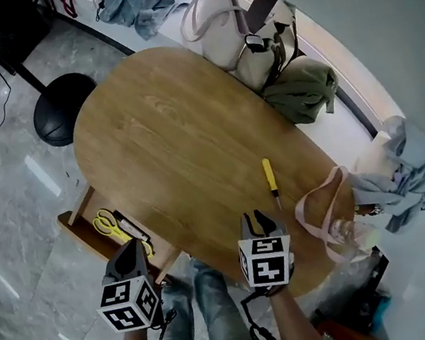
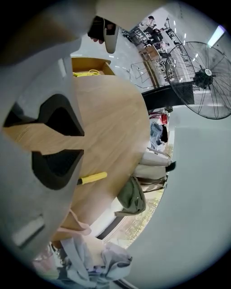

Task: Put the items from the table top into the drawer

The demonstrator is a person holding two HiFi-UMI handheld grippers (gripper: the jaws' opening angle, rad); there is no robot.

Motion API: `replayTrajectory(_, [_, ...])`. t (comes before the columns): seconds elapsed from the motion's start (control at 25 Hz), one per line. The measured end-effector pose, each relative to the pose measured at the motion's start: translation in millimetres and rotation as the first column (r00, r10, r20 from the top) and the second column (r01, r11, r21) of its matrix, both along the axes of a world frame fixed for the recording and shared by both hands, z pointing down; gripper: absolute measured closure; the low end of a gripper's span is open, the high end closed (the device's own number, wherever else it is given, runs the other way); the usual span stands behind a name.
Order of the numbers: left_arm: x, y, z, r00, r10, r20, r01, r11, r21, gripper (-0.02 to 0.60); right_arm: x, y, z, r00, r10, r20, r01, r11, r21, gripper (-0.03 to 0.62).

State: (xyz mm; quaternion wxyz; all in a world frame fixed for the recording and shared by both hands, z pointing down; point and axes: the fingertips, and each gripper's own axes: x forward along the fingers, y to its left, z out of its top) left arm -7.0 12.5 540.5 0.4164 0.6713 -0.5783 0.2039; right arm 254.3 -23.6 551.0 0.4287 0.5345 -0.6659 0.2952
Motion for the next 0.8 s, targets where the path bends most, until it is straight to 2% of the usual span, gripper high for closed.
replayTrajectory(0.48, [83,-33,10,0.989,0.144,-0.015,-0.145,0.989,-0.024,0.586,83,6,9,0.992,0.121,-0.019,-0.122,0.992,-0.036,0.507])
replayTrajectory(0.8, [127,-61,19,0.974,0.227,-0.015,-0.227,0.973,-0.029,0.586,111,-4,27,0.989,0.145,-0.006,-0.145,0.987,-0.07,0.507])
